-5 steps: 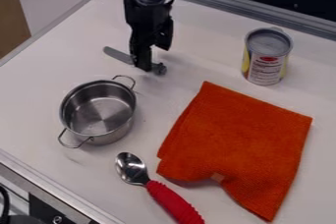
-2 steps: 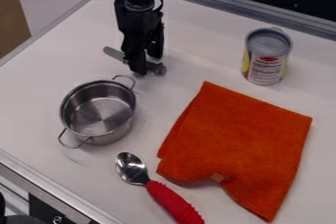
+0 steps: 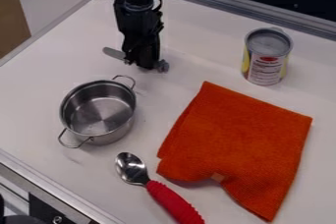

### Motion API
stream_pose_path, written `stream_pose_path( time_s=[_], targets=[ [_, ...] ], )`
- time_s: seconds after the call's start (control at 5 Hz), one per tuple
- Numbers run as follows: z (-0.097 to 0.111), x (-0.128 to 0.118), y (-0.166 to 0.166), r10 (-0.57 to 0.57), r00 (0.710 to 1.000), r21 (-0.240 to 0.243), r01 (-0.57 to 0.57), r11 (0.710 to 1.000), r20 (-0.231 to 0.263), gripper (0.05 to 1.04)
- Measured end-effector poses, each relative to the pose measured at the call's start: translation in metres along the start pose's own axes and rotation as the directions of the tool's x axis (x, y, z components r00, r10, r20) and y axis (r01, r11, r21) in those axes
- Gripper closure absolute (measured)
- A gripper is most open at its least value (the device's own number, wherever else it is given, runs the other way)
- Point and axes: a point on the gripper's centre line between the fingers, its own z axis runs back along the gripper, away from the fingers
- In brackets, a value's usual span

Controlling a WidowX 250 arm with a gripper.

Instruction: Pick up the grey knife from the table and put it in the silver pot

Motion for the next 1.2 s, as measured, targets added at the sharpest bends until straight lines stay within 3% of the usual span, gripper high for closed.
stream_pose_path(
  time_s=[0.4,0.6,0.8,1.0,1.2],
  targets=[
    [0.005,-0.002,-0.004,-0.086,0.996,-0.029,0.086,0.996,0.000,0.938],
    [0.034,-0.004,-0.012,-0.112,0.994,-0.081,0.112,0.990,-0.001,0.938],
    [0.046,-0.008,-0.014,-0.139,0.990,-0.103,0.139,0.985,0.004,0.938],
    [0.064,-0.014,0.011,-0.216,0.976,-0.096,0.212,0.973,-0.039,0.938],
    [0.072,-0.012,0.045,-0.354,0.935,-0.113,0.351,0.930,-0.013,0.938]
  ],
)
